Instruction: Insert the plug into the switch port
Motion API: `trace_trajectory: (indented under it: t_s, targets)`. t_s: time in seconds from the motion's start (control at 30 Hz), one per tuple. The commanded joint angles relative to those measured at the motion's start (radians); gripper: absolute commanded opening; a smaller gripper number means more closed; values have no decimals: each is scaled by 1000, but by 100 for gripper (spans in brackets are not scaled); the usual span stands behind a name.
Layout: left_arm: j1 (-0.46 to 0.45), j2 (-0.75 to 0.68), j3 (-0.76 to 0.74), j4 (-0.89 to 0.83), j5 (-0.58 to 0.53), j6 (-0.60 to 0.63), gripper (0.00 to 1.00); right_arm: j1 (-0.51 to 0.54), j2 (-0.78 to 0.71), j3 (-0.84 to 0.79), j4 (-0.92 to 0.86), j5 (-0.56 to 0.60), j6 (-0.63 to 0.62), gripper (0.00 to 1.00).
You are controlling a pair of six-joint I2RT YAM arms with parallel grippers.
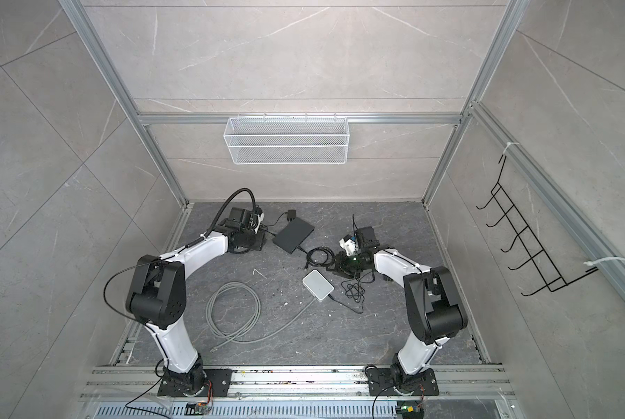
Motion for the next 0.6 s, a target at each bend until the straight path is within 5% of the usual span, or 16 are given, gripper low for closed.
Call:
trace_trajectory:
  t_s: [0.0,0.57]
  targets:
    - [33,74,79,-161,-114,106,47,-1,-23,-11,-33,-30,-40,37]
    - [110,249,247,-335,11,230,47,0,0,5,-62,-40,-58,36]
